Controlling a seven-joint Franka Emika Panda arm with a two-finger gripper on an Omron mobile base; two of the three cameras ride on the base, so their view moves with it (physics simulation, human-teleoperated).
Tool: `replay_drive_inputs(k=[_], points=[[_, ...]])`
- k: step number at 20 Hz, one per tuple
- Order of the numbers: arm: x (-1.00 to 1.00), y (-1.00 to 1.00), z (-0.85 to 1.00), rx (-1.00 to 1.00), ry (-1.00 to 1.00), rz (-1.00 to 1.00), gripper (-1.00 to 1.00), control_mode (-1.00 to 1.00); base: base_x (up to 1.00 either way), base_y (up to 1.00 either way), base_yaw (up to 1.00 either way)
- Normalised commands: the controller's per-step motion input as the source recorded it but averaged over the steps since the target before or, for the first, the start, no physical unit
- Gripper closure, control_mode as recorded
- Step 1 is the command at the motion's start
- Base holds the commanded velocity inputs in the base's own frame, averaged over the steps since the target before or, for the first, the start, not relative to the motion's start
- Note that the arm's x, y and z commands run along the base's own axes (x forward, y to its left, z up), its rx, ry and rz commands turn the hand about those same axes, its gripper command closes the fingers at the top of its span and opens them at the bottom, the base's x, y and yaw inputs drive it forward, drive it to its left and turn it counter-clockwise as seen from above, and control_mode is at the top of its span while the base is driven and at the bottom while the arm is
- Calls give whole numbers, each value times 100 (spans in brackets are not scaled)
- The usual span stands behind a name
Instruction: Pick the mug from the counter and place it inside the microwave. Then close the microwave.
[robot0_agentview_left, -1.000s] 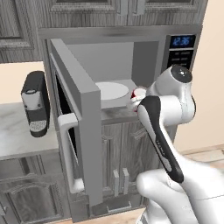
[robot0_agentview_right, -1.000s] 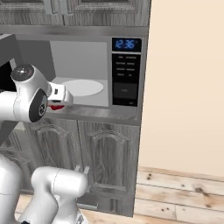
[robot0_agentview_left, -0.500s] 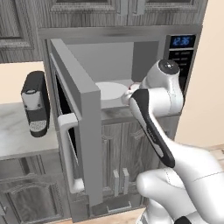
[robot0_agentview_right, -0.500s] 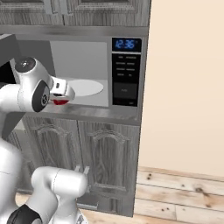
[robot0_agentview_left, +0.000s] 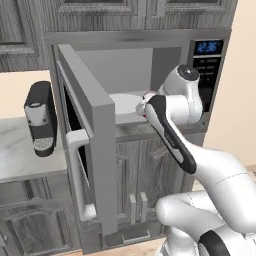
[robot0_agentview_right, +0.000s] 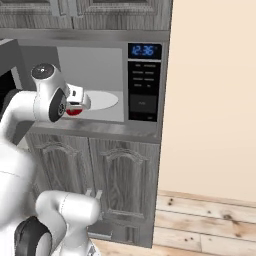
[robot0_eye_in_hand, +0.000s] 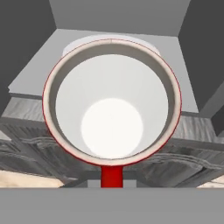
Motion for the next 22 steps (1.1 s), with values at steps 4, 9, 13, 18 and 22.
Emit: replay_drive_inputs(k=[4,9,13,18,22], points=[[43,8,-13,0,0,4,100,-100,0,0,0],[46,15,-11,0,0,0,100,-100,0,0,0],[47,16,-1,0,0,0,100,-100,0,0,0],[44,18,0,0,0,0,100,-100,0,0,0],[42,1,-2,0,0,0,100,-100,0,0,0]])
